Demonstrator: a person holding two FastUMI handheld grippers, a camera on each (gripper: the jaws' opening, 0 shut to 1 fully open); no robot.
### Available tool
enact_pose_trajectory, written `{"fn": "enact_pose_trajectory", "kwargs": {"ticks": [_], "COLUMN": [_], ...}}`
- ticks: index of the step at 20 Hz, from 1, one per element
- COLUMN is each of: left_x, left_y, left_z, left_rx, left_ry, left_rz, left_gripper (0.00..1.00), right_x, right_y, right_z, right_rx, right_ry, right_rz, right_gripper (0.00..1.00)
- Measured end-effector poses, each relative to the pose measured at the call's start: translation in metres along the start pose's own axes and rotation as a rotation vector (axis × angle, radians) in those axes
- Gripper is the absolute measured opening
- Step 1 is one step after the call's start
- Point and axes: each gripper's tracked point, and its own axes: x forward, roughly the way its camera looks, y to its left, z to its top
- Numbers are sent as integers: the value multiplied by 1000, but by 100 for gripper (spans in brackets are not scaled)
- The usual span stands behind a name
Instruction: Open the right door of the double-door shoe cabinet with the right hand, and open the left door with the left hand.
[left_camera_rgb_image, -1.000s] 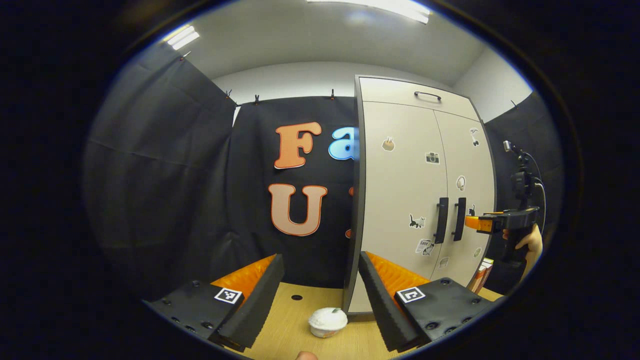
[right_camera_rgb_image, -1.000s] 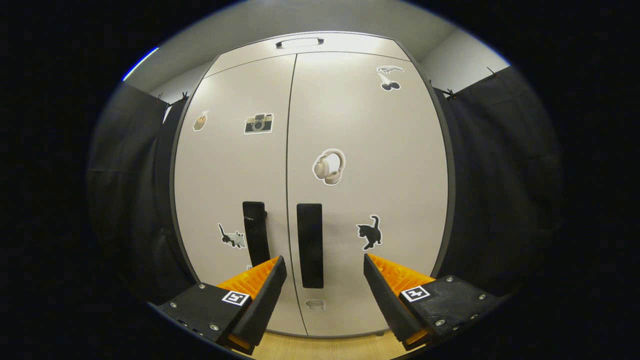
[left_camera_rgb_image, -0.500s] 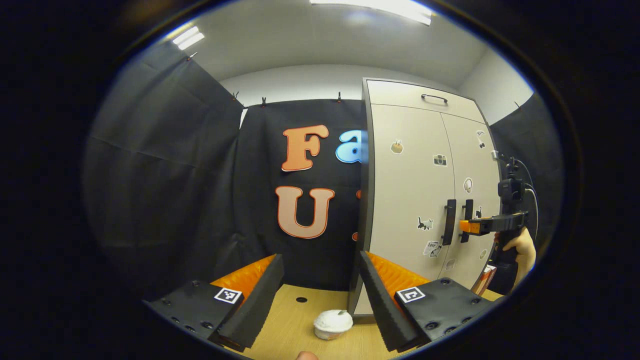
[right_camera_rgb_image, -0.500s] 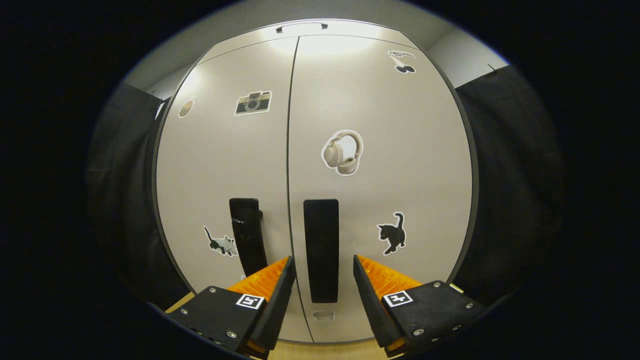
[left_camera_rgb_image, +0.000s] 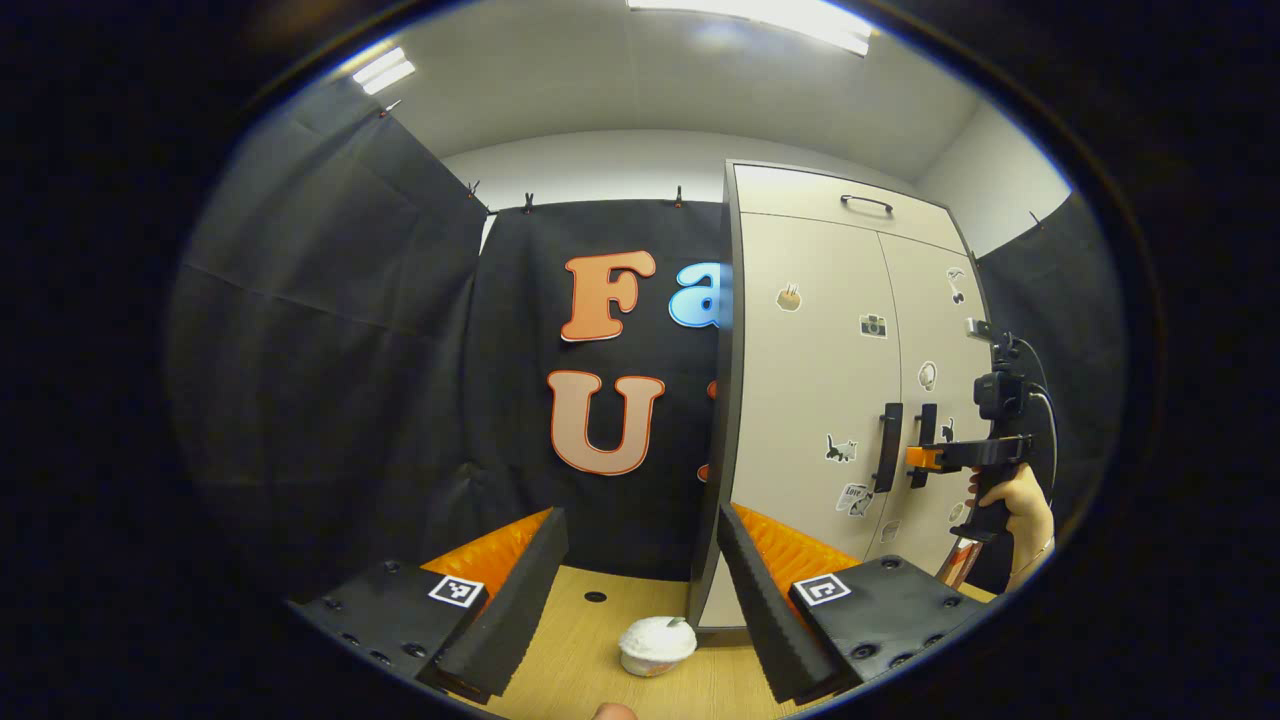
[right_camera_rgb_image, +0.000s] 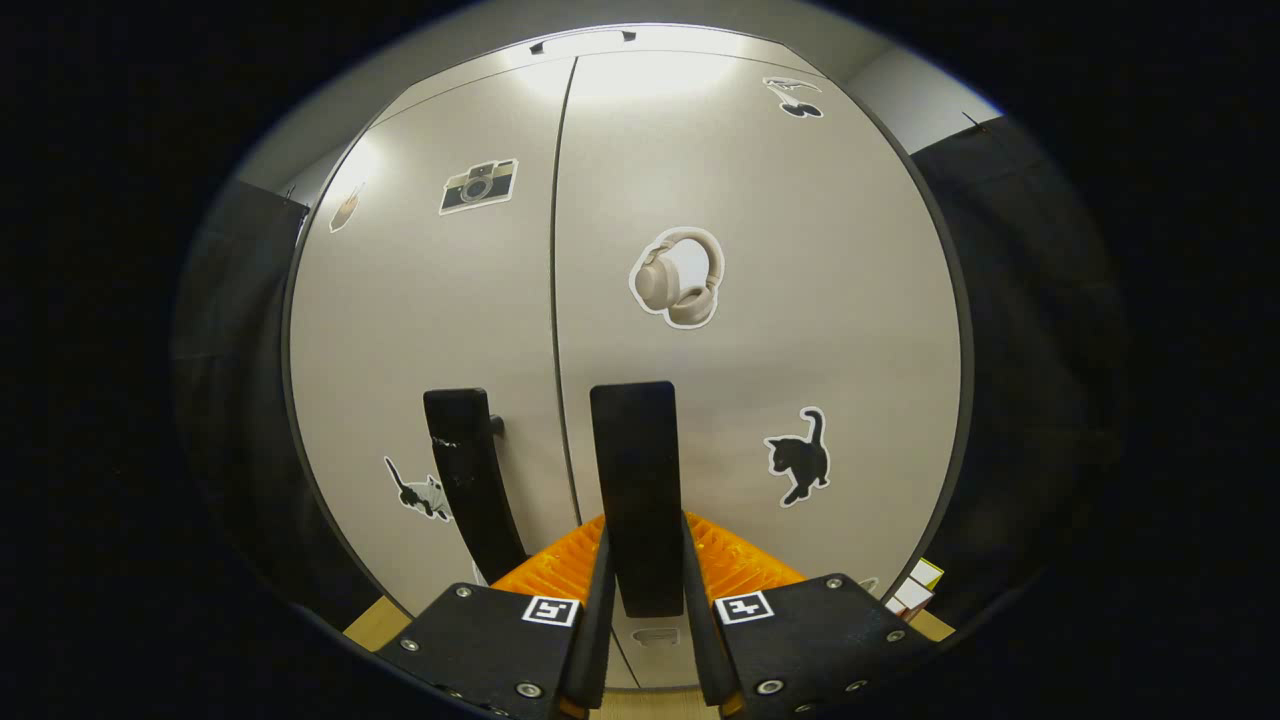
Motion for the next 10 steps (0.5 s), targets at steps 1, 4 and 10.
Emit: {"fn": "enact_pose_trajectory", "kwargs": {"ticks": [1,4,10], "left_x": [0,0,3], "left_y": [0,-1,0], "left_z": [0,-2,-7], "left_rx": [6,1,-2], "left_ry": [3,14,24], "left_rz": [-2,-14,-28], "left_gripper": [96,96,97], "right_x": [-1,-1,-11], "right_y": [0,-1,-2], "right_z": [0,-1,0], "right_rx": [4,4,7], "right_ry": [-2,-2,-6], "right_rz": [-4,-5,7], "right_gripper": [35,30,13]}}
